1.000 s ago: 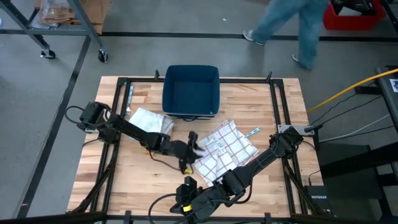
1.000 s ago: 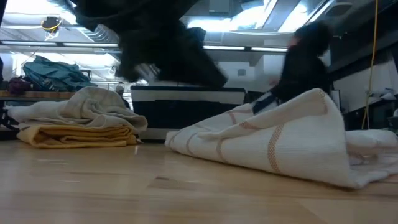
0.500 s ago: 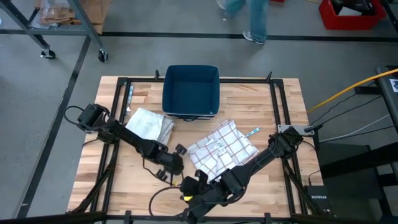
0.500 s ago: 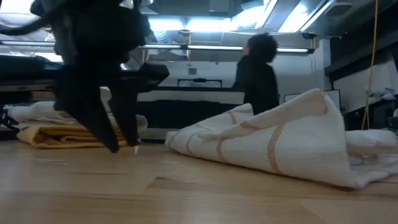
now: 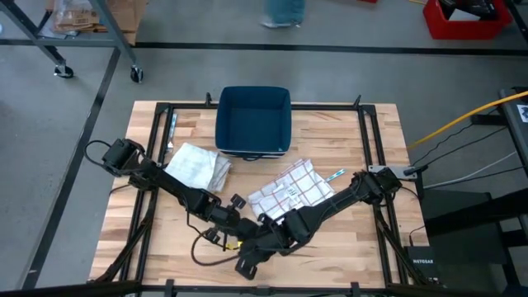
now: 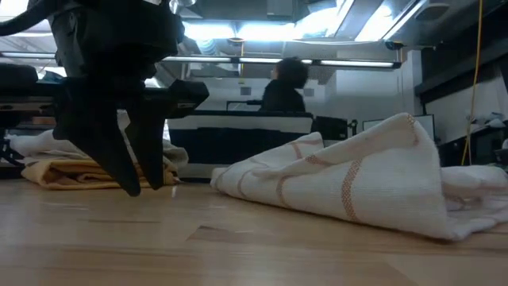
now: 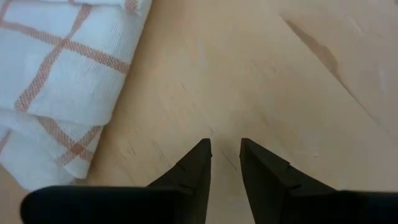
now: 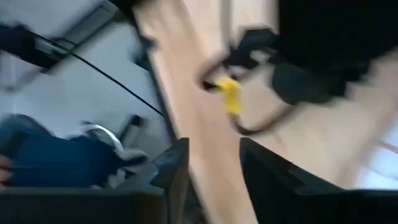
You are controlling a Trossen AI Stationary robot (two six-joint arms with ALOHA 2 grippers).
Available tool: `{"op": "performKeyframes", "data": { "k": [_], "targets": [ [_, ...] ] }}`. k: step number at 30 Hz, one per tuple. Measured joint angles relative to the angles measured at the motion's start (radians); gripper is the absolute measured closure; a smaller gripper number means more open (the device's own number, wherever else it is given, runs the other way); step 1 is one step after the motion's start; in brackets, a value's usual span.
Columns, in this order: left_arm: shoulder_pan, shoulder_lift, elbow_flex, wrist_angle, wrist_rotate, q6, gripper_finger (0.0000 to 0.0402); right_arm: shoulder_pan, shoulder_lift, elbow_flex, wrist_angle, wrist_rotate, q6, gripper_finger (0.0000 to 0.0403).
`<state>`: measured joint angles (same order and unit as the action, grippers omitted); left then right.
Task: Fold towel
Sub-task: Fold the white patterned towel
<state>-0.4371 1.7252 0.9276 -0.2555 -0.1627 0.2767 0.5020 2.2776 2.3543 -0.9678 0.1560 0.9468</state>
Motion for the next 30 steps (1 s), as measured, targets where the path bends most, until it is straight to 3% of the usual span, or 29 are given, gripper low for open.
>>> {"op": "performKeyframes", "data": {
  "k": [8,19,30],
  "targets": [
    [-0.011,0.000,0.000,-0.068,0.000,-0.036,0.0336,-0.018,0.001,-0.033,-0.293,-0.019,0.095,0.0234],
    [-0.016,0.000,0.000,-0.071,0.003,-0.048,0.0339,-0.018,0.001,-0.222,-0.229,-0.106,0.213,0.0233],
    [-0.016,0.000,-0.001,-0.070,0.003,-0.069,0.0339,-0.018,0.000,-0.366,-0.143,-0.094,0.212,0.0233]
  ]
}}
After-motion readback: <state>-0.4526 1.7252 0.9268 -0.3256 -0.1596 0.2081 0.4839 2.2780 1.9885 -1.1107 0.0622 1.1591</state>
